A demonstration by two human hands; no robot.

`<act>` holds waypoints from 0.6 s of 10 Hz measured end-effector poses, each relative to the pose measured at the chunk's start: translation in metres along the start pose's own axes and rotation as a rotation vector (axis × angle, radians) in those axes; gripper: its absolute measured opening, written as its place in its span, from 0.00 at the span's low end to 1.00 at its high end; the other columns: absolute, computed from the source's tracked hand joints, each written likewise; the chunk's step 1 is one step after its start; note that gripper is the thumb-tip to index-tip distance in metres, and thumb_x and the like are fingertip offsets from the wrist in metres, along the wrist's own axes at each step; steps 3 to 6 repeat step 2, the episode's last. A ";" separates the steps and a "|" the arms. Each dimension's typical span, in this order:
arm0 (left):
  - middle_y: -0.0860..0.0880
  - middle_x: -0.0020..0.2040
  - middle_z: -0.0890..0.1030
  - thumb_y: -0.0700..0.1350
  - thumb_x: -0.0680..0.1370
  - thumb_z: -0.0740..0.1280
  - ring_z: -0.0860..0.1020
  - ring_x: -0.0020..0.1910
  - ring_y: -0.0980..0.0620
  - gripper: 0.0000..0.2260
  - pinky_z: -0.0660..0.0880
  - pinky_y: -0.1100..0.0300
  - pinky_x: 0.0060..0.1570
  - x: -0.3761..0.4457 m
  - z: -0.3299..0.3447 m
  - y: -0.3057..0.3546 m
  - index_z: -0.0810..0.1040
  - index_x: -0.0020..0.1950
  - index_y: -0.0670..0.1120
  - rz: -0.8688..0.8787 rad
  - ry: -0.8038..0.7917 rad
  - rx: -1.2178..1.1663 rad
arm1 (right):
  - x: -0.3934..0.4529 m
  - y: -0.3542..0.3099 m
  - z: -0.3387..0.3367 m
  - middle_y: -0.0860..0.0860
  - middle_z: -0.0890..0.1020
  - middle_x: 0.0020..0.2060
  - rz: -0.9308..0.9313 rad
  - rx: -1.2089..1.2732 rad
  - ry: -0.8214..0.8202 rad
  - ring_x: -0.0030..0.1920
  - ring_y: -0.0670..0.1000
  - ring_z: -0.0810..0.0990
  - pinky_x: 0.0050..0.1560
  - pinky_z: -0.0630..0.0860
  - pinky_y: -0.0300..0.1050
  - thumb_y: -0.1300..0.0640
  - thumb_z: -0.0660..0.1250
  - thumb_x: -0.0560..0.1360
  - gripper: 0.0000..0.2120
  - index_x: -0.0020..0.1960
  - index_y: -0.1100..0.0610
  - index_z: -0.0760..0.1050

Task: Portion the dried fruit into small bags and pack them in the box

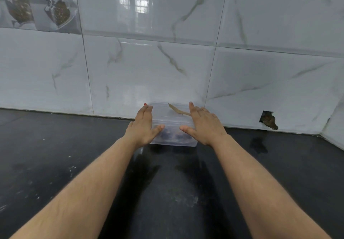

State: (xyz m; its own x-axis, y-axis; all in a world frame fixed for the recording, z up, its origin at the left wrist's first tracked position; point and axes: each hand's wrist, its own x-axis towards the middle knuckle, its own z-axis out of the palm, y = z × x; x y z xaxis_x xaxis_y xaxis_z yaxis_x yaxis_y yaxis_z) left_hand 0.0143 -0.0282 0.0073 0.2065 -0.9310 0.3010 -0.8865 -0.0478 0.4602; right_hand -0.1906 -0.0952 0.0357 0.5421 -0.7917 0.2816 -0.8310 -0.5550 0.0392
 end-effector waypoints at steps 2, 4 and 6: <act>0.53 0.78 0.38 0.67 0.76 0.53 0.42 0.77 0.48 0.38 0.46 0.38 0.72 -0.004 -0.007 0.005 0.38 0.77 0.51 -0.078 -0.095 0.143 | -0.004 -0.004 0.000 0.53 0.46 0.78 0.058 -0.001 -0.070 0.77 0.55 0.46 0.72 0.47 0.66 0.31 0.51 0.75 0.44 0.77 0.52 0.33; 0.53 0.78 0.38 0.67 0.76 0.53 0.42 0.77 0.48 0.38 0.46 0.38 0.72 -0.004 -0.007 0.005 0.38 0.77 0.51 -0.078 -0.095 0.143 | -0.004 -0.004 0.000 0.53 0.46 0.78 0.058 -0.001 -0.070 0.77 0.55 0.46 0.72 0.47 0.66 0.31 0.51 0.75 0.44 0.77 0.52 0.33; 0.53 0.78 0.38 0.67 0.76 0.53 0.42 0.77 0.48 0.38 0.46 0.38 0.72 -0.004 -0.007 0.005 0.38 0.77 0.51 -0.078 -0.095 0.143 | -0.004 -0.004 0.000 0.53 0.46 0.78 0.058 -0.001 -0.070 0.77 0.55 0.46 0.72 0.47 0.66 0.31 0.51 0.75 0.44 0.77 0.52 0.33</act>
